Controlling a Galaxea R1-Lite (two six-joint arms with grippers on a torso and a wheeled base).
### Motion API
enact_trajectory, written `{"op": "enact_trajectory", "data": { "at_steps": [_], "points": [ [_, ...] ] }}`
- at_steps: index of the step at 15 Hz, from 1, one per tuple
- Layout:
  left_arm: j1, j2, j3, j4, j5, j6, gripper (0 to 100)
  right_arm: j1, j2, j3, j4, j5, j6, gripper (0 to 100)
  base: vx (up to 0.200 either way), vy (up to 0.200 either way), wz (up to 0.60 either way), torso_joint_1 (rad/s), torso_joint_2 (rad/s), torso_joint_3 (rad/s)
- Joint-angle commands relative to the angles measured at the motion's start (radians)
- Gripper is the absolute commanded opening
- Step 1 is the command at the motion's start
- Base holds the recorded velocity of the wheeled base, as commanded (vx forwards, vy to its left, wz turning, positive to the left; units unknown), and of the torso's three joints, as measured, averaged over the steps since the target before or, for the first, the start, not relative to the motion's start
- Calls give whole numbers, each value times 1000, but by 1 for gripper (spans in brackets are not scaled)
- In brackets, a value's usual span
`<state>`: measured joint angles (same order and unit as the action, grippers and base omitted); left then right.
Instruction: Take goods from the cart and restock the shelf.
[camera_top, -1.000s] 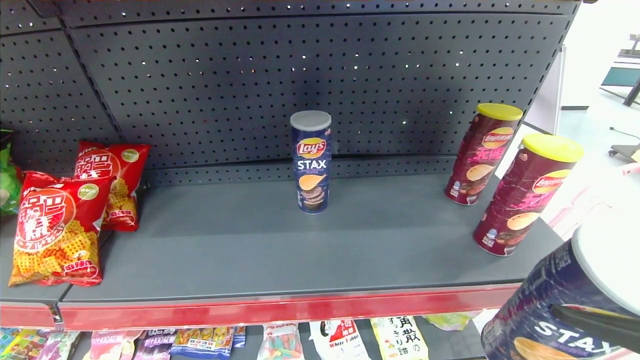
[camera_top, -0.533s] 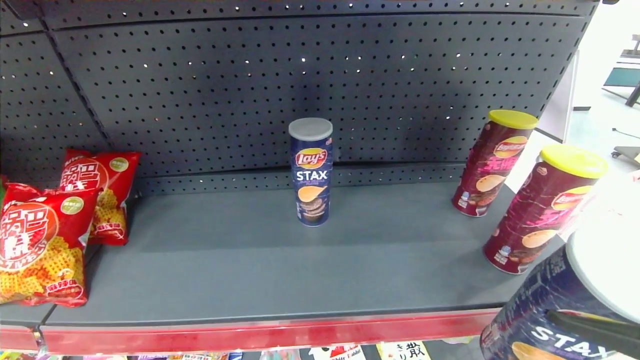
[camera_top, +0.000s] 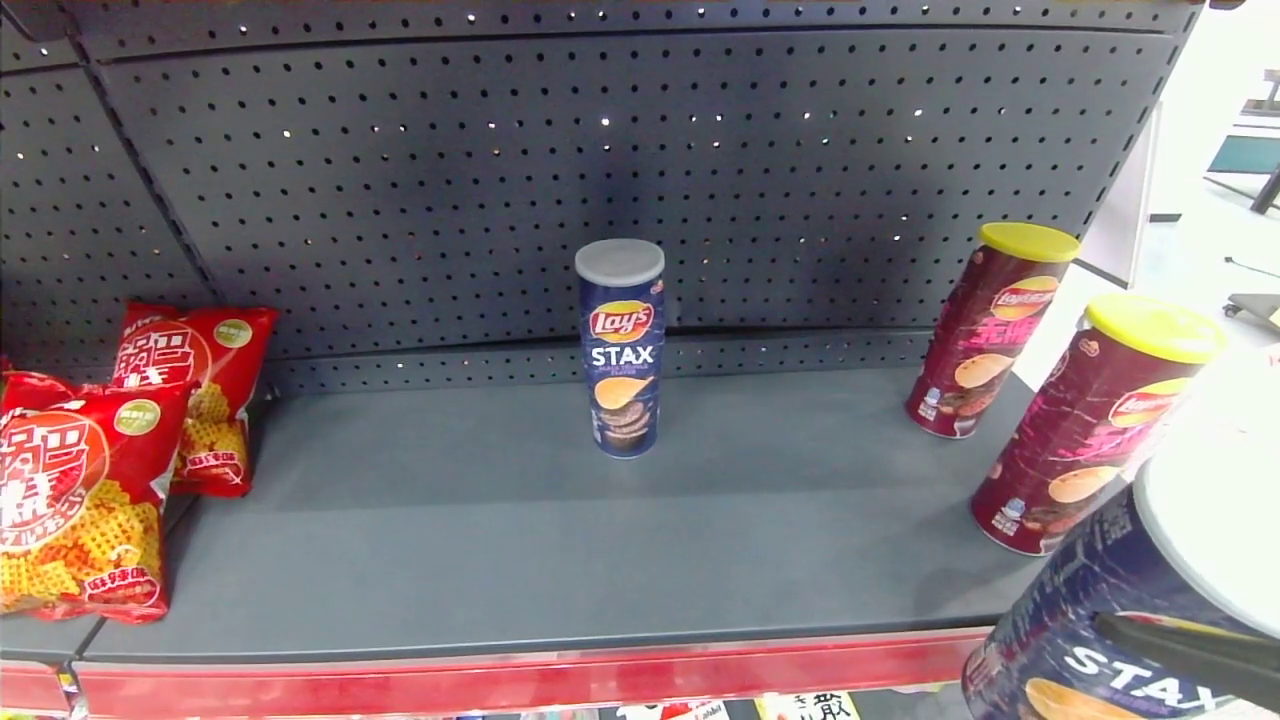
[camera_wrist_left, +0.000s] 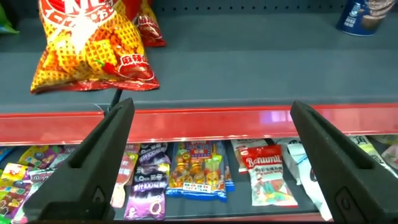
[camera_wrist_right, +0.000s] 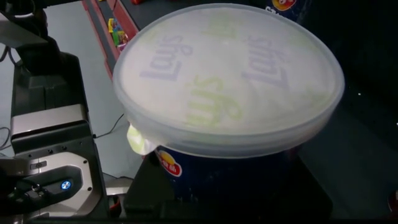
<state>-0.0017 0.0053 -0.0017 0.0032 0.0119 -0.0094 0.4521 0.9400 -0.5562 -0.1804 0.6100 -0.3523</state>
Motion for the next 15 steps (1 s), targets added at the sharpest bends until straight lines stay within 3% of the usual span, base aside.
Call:
{"op": "enact_trajectory", "data": {
  "at_steps": [1, 2, 3, 4, 5, 6, 8, 10, 11, 12, 13, 14, 15],
  "points": [
    [0, 1, 0, 0, -6, 5, 100, 0, -4, -1, -1, -1, 9, 0, 0, 0, 0, 0, 0, 0],
    [0, 1, -1, -3, -23, 23, 100, -1, -4, -1, -1, -3, 15, 0, 0, 0, 0, 0, 0, 0],
    [0, 1, -14, -14, -41, 80, 100, -1, -4, -1, -1, -3, 16, 0, 0, 0, 0, 0, 0, 0],
    [-3, 25, -89, -38, -56, 108, 100, -1, -4, -1, -1, -3, 18, 0, 0, 0, 0, 0, 0, 0],
    [-4, 142, -201, -72, -56, 106, 100, -1, -3, -4, -1, -3, 18, 0, 0, 0, 0, 0, 0, 0],
    [-58, 366, -380, -160, -63, 95, 100, -3, 3, -13, -2, -4, 32, 0, 0, 0, 0, 0, 0, 0],
    [-130, 656, -632, -184, -66, 97, 100, -4, 3, -28, -2, -4, 44, 0, 0, 0, 0, 0, 0, 0],
    [-132, 869, -687, -258, -139, 98, 100, -6, 3, -37, -4, -6, 62, 0, 0, 0, 0, 0, 0, 0],
    [-132, 996, -696, -330, -211, 134, 100, -4, 3, -48, -4, -6, 78, 0, 0, 0, 0, 0, 0, 0],
    [-132, 1134, -695, -424, -320, 236, 100, -6, 8, -60, -4, -6, 90, 0, 0, 0, 0, 0, 0, 0],
    [-129, 1217, -696, -483, -434, 295, 100, -6, 10, -70, -4, -7, 99, 0, 0, 0, 0, 0, 0, 0],
    [-129, 1245, -695, -502, -484, 298, 100, -6, 10, -71, -4, -7, 102, 0, 0, 0, 0, 0, 0, 0],
    [-132, 1302, -690, -526, -593, 302, 100, -10, 16, -77, -4, -9, 112, 0, 0, 0, 0, 0, 0, 0]
  ]
}}
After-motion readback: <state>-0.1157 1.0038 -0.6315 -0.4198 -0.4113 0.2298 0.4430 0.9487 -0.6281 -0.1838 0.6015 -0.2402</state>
